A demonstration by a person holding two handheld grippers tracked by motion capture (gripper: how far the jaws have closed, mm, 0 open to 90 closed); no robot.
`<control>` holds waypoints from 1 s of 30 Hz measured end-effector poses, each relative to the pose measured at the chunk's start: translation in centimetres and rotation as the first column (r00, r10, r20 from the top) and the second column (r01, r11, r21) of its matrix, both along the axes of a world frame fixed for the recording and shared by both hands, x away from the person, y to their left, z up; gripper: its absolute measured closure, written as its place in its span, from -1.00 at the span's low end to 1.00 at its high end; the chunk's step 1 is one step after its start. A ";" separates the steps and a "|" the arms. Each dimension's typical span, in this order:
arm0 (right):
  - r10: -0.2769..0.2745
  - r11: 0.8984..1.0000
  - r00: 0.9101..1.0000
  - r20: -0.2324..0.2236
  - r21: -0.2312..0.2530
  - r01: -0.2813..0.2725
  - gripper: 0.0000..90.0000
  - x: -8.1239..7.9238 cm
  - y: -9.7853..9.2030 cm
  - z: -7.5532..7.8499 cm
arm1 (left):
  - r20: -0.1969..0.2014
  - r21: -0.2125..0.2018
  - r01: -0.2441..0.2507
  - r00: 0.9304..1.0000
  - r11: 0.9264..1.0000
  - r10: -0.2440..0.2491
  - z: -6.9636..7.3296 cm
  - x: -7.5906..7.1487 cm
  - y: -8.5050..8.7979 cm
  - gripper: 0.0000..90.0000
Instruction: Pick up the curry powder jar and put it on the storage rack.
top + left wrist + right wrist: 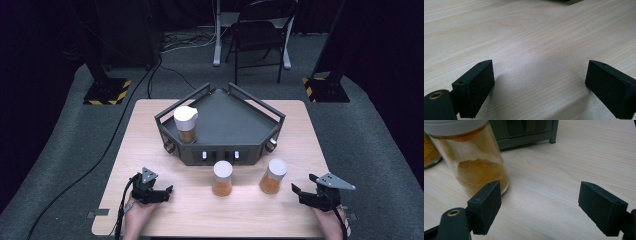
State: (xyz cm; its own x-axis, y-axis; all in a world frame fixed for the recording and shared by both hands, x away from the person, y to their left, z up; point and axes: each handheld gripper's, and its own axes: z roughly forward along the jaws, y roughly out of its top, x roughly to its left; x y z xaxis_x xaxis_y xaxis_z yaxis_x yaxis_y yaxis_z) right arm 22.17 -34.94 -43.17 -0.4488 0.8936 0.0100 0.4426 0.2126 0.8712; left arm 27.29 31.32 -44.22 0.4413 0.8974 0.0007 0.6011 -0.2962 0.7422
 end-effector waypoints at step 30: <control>0.203 0.979 0.977 0.057 -0.002 -0.203 -0.58 -2.6 6.4 5.4 | 0.000 0.000 0.000 1.000 1.000 0.000 0.0 0.0 0.0 -0.81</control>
State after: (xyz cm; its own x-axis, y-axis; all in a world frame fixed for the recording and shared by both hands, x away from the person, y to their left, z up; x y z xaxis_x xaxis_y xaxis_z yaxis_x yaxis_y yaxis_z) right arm 19.52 -28.52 -37.81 -0.6211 0.7836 -0.0174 0.3406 0.2898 0.8945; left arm 27.29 31.32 -44.22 0.4412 0.8974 0.0007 0.6012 -0.2961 0.7422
